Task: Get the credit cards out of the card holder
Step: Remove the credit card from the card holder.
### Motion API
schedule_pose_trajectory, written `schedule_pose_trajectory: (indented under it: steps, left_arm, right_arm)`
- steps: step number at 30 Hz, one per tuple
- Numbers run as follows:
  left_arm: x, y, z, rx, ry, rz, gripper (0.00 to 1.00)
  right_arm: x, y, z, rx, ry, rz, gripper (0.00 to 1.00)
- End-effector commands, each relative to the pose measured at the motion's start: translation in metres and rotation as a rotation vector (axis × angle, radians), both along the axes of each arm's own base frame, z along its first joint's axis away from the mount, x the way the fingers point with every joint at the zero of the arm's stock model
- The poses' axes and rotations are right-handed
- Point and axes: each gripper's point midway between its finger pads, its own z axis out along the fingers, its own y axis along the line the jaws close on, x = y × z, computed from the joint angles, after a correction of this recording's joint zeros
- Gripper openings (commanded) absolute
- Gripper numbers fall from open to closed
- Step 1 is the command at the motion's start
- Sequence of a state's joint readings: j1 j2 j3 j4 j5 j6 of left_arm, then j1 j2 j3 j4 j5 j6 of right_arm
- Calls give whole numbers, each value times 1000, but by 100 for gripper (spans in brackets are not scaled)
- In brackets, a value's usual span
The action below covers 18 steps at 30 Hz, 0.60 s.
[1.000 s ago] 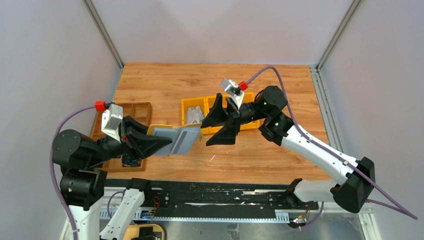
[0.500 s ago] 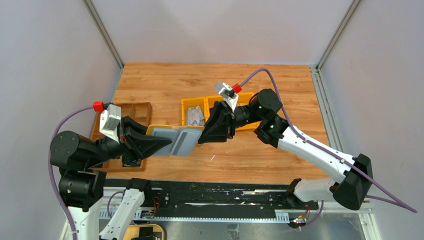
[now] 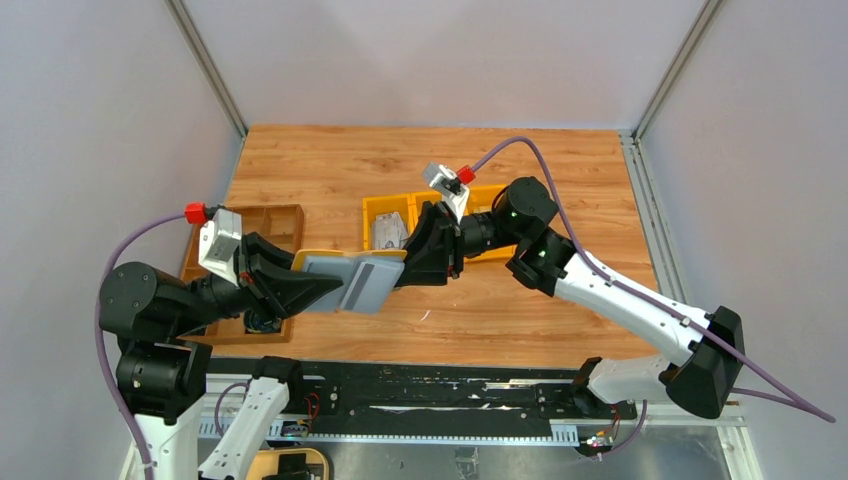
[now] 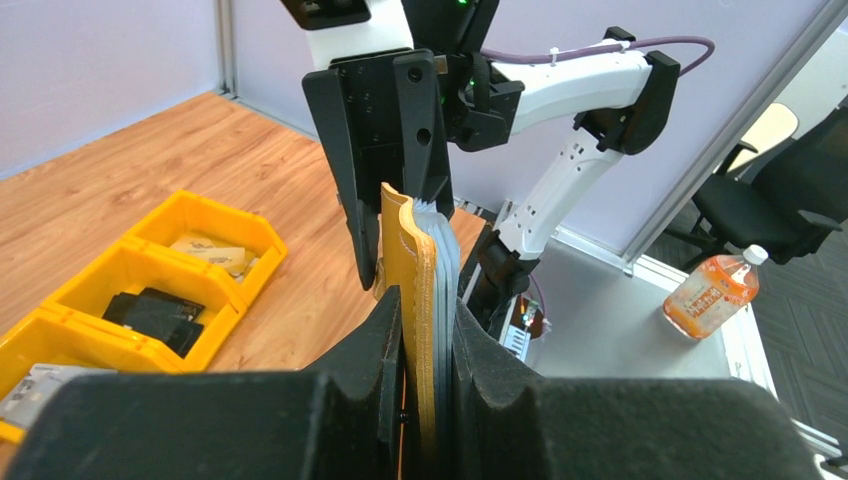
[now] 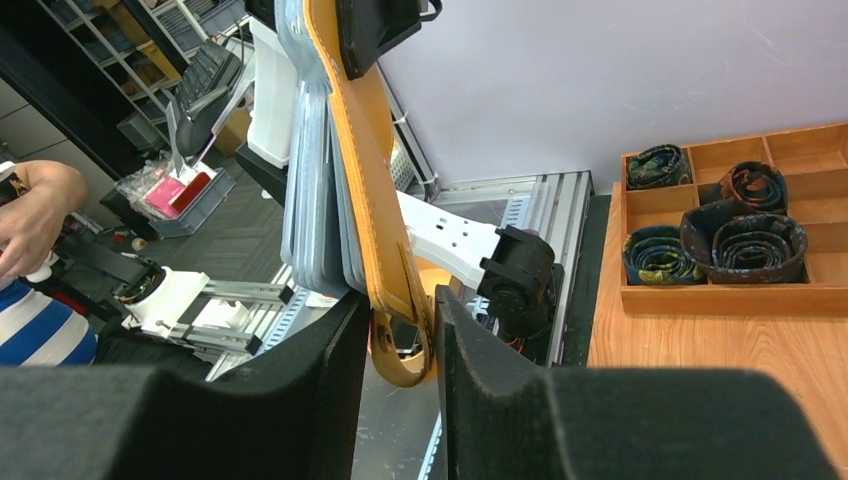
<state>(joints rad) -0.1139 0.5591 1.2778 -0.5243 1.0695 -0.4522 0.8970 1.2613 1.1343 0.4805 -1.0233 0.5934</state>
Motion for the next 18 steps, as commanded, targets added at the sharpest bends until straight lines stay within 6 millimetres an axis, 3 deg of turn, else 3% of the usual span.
schedule_pose_trajectory:
  steps: [1,9,13,18]
  left_arm:
    - [-5,2,12,-4,-59,11,0]
    - [-5,2,16,-4,-64,19,0]
    - [-6,2,19,-6,-68,20,0]
    - [-5,3,21,-8,-67,26,0]
  right_arm:
    - [-6,3,15,29,-26,6,35]
    - [-25,2,7,-1,-97,72,45]
    - [-38,-4,1,-21,-125,127,41]
    - [-49,-9,7,9,-154,146,36]
